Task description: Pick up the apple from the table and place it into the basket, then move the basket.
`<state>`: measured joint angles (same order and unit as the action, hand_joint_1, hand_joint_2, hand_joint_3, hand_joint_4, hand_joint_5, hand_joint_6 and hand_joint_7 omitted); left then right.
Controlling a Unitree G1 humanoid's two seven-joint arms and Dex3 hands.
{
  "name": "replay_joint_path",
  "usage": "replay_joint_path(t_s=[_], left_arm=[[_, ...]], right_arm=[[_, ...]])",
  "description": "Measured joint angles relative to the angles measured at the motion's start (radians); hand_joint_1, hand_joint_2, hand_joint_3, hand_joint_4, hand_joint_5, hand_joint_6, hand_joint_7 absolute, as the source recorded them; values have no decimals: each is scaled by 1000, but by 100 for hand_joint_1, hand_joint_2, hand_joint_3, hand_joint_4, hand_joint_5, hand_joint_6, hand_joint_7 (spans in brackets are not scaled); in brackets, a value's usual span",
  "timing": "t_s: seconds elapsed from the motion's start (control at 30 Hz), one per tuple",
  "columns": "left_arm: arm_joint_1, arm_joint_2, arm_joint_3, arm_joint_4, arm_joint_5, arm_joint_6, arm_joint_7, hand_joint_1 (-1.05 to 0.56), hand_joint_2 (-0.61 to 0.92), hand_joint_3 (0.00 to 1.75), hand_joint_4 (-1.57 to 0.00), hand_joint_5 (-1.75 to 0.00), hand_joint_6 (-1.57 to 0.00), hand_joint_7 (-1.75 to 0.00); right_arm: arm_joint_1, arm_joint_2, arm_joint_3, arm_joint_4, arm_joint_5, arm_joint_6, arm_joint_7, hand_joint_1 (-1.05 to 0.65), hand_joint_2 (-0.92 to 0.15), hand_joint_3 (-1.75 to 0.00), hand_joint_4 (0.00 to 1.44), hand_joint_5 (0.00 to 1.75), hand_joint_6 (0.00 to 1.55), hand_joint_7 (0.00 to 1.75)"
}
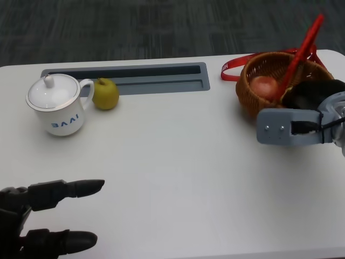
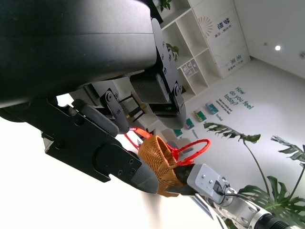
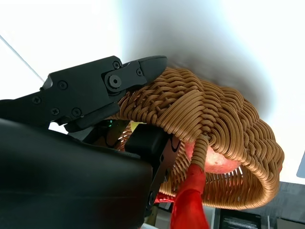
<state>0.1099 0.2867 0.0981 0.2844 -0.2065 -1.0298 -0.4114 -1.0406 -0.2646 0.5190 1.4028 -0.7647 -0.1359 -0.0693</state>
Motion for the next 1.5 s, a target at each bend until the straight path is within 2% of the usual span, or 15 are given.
replay_joint_path(t_s=[0.1,0.23,0.53,0.83,1.13,1.33,1.5], left_arm=[[4,1,0,0,0,0,0,-53,72,0,-105,-1,-96,-1],[-1,2,-1,6,0,-3,0,-54,73,0,-105,-1,-96,-1],[-31,1,-17,18,0,-3,-5,-53,72,0,-105,-1,-97,-1],[-60,-2,-24,26,1,1,-7,-53,71,0,-106,-1,-99,-1],[-78,-3,-25,39,0,2,-7,-53,72,0,-105,0,-99,-1],[-95,-3,-26,40,0,3,-7,-54,72,0,-105,0,-98,0],[-96,-3,-28,39,0,9,-8,-54,72,0,-105,0,-98,0]], right_arm=[[0,0,-19,0,10,-10,13,-85,-89,-2,63,0,52,0],[0,-3,-34,0,15,-49,33,-103,-88,-1,29,0,23,0],[0,-3,-27,-4,4,-132,-15,-105,-88,-1,7,0,5,0],[-1,-11,-71,-9,49,-192,-9,-105,-88,-1,12,3,10,2],[4,-71,-132,-28,113,-275,-13,-105,-86,0,26,4,21,3],[45,-105,-221,-34,211,-339,38,-99,-80,0,28,2,21,1],[71,-134,-239,-40,227,-367,50,-102,-83,-1,27,1,19,0]])
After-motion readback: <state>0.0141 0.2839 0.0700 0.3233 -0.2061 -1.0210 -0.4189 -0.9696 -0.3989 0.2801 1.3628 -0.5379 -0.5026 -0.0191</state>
